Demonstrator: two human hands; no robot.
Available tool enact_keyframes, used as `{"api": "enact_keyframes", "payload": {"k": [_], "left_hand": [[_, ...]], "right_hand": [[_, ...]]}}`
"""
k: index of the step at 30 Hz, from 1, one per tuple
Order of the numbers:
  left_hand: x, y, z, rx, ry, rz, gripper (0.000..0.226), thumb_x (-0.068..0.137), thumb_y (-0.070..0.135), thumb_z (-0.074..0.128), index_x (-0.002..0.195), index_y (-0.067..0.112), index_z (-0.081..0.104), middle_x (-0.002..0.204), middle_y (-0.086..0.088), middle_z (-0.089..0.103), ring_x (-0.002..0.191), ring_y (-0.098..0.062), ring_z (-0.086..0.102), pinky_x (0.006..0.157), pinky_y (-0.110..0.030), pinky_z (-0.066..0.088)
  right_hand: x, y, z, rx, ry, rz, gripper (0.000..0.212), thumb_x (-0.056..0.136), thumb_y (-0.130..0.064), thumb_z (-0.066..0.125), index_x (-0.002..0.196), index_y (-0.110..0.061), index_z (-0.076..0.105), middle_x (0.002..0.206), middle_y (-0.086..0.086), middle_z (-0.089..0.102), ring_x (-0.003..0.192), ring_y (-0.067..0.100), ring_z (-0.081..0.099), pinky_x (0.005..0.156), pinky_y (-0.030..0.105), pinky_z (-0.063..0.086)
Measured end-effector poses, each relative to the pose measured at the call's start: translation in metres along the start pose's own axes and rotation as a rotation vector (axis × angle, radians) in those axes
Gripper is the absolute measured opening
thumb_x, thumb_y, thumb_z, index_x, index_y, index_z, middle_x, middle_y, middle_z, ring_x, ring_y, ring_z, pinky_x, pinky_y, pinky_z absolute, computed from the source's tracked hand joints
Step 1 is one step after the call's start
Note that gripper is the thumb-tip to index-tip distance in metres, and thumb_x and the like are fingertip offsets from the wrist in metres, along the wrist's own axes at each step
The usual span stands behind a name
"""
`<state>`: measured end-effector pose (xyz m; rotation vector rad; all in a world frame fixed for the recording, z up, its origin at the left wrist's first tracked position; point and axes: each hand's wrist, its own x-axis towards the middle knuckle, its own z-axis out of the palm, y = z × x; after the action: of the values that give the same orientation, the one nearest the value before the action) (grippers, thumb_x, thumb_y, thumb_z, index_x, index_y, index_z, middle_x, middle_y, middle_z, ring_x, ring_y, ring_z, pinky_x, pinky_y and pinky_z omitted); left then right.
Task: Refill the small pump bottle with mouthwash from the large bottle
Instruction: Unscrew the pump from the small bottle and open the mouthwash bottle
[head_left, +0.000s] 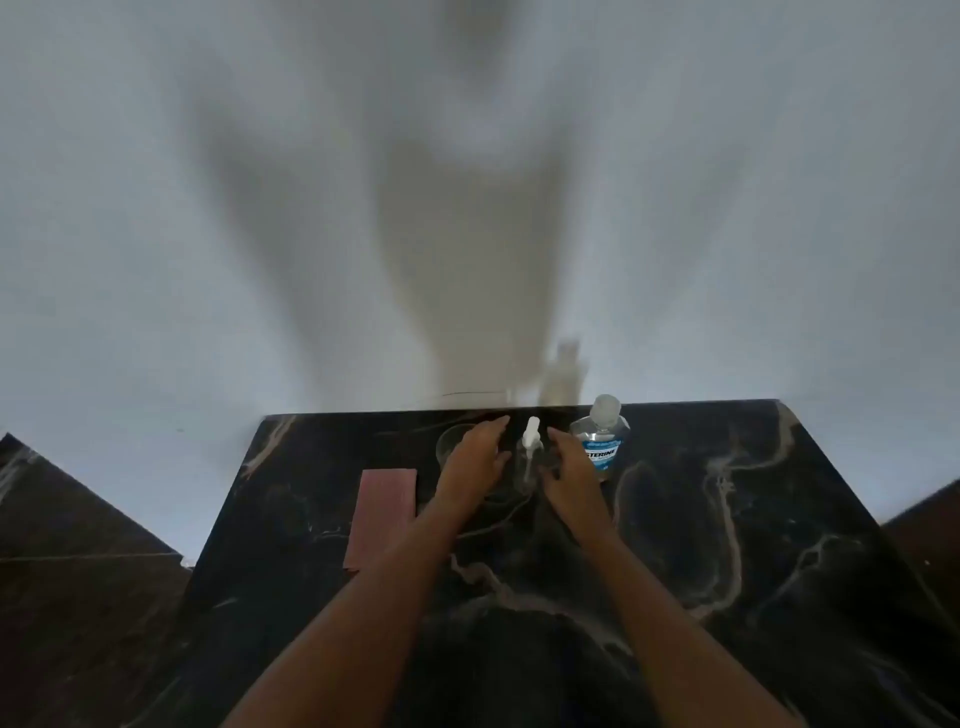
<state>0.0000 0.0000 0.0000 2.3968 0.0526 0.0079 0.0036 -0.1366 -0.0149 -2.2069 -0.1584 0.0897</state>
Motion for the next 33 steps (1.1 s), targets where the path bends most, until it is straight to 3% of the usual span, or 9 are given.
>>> {"api": "enact_keyframes", "payload": {"k": [5, 7, 10, 18, 23, 30, 33], "left_hand": [[0.015, 0.002, 0.006, -0.013, -0.028, 0.011, 0.045, 0.085, 0.006, 0.058, 0.129, 0.004, 0.047, 0.127, -0.017, 0.055, 0.119, -0.027, 0.051, 0.102, -0.038, 0.04], [0.018, 0.003, 0.009, -0.032, -0.02, 0.043, 0.034, 0.083, 0.006, 0.06, 0.118, 0.003, 0.057, 0.115, -0.017, 0.063, 0.106, -0.027, 0.059, 0.093, -0.031, 0.045], [0.02, 0.003, 0.011, -0.038, -0.017, 0.06, 0.025, 0.084, 0.007, 0.059, 0.108, 0.002, 0.063, 0.104, -0.018, 0.067, 0.094, -0.027, 0.063, 0.086, -0.034, 0.048], [0.017, 0.003, 0.013, -0.028, 0.002, 0.027, 0.024, 0.085, 0.006, 0.058, 0.108, -0.002, 0.062, 0.107, -0.021, 0.065, 0.096, -0.027, 0.06, 0.083, -0.024, 0.042], [0.004, 0.01, 0.011, -0.023, 0.026, 0.026, 0.023, 0.086, 0.008, 0.057, 0.106, -0.001, 0.063, 0.104, -0.02, 0.066, 0.093, -0.026, 0.061, 0.082, -0.026, 0.043], [-0.028, 0.018, 0.011, -0.065, 0.102, 0.045, 0.022, 0.084, 0.008, 0.06, 0.104, -0.002, 0.064, 0.1, -0.02, 0.067, 0.092, -0.026, 0.061, 0.087, -0.036, 0.05], [-0.049, 0.019, 0.013, -0.078, 0.107, 0.061, 0.023, 0.084, 0.009, 0.06, 0.104, -0.002, 0.063, 0.099, -0.02, 0.067, 0.09, -0.025, 0.062, 0.086, -0.034, 0.05]], "right_hand": [[0.013, 0.005, 0.005, -0.02, 0.052, 0.028, 0.041, 0.09, -0.011, 0.054, 0.129, -0.003, 0.045, 0.13, 0.017, 0.053, 0.12, 0.03, 0.049, 0.103, 0.039, 0.038], [0.014, 0.008, 0.008, -0.036, 0.048, 0.025, 0.035, 0.091, -0.012, 0.053, 0.125, -0.002, 0.05, 0.124, 0.017, 0.058, 0.114, 0.029, 0.054, 0.1, 0.037, 0.04], [0.016, 0.007, 0.009, -0.052, 0.041, 0.029, 0.032, 0.091, -0.013, 0.052, 0.121, -0.001, 0.052, 0.121, 0.018, 0.059, 0.111, 0.028, 0.055, 0.1, 0.037, 0.041], [0.017, 0.003, 0.007, -0.121, 0.005, 0.003, 0.03, 0.089, -0.013, 0.056, 0.116, 0.001, 0.055, 0.121, 0.019, 0.058, 0.112, 0.029, 0.054, 0.1, 0.033, 0.039], [0.006, -0.001, -0.001, -0.09, -0.017, -0.001, 0.028, 0.091, -0.011, 0.053, 0.115, 0.002, 0.056, 0.121, 0.02, 0.058, 0.11, 0.03, 0.054, 0.1, 0.037, 0.042], [-0.022, -0.003, -0.01, -0.052, -0.018, -0.046, 0.024, 0.088, -0.008, 0.057, 0.11, 0.003, 0.057, 0.116, 0.02, 0.059, 0.106, 0.028, 0.055, 0.094, 0.03, 0.042], [-0.041, 0.001, -0.012, -0.065, -0.023, -0.092, 0.025, 0.085, -0.005, 0.06, 0.108, 0.003, 0.059, 0.113, 0.02, 0.06, 0.103, 0.025, 0.057, 0.089, 0.023, 0.041]]}}
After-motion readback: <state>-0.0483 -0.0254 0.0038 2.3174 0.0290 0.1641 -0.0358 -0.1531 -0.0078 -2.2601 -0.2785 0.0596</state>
